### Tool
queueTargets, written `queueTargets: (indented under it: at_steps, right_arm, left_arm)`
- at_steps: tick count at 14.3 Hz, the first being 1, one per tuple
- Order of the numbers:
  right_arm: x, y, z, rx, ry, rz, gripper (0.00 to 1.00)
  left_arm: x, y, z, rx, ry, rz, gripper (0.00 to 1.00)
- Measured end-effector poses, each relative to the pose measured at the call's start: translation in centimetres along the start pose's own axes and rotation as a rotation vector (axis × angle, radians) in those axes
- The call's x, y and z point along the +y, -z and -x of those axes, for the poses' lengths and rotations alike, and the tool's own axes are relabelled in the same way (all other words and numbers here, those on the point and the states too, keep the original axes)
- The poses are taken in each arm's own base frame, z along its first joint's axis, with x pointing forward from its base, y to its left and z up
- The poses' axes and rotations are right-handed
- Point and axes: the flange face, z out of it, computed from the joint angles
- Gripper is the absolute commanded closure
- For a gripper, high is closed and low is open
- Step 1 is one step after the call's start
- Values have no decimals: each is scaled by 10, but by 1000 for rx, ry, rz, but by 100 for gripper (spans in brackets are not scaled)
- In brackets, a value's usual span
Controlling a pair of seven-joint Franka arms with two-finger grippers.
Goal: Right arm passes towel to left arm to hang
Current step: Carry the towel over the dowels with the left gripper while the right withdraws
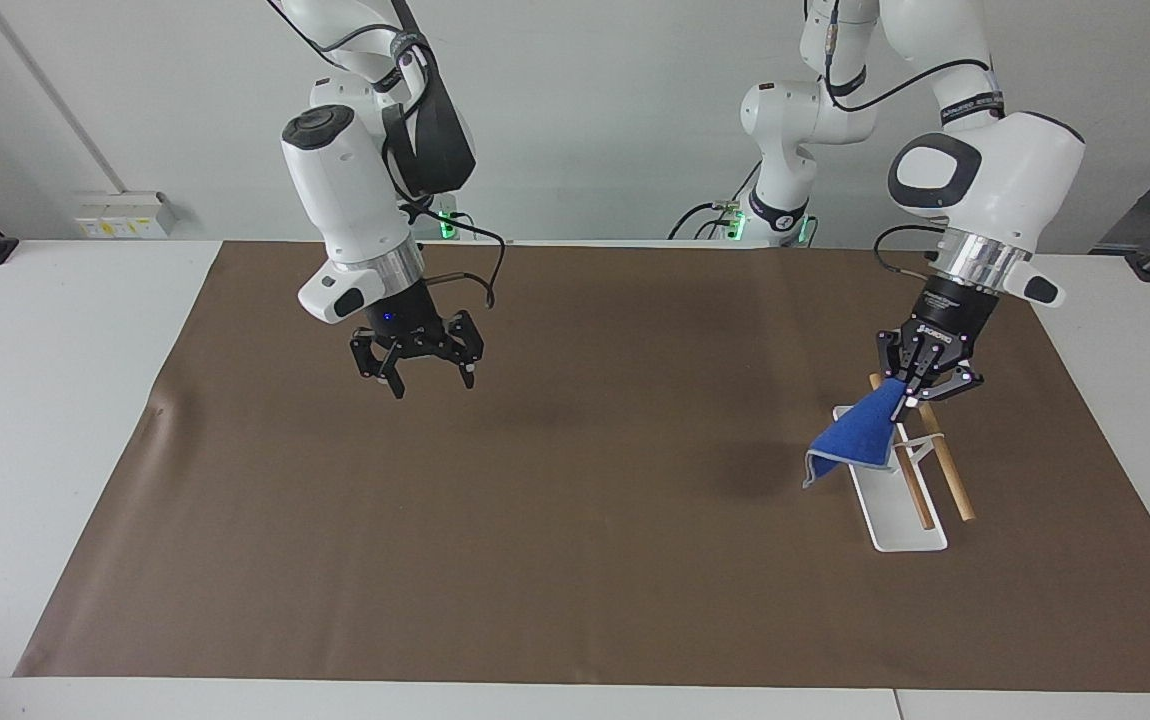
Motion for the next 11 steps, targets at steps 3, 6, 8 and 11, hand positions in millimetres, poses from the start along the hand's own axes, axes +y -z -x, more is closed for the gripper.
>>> queueTargets:
  at_steps: [3, 6, 8, 11]
  right_arm:
    - [22, 34, 2, -54, -37, 66, 0]
    - [63, 64, 4, -85, -106, 100, 0]
    - [92, 81, 9, -108, -159, 117, 0]
    - [121, 117, 19, -156, -192, 130, 0]
  left_arm:
    - [13, 5, -24, -4, 117, 21, 100]
    - [22, 6, -57, -13, 226, 33, 100]
    - [30, 10, -80, -4, 281, 36, 100]
    - [37, 19, -110, 12, 333, 17, 100]
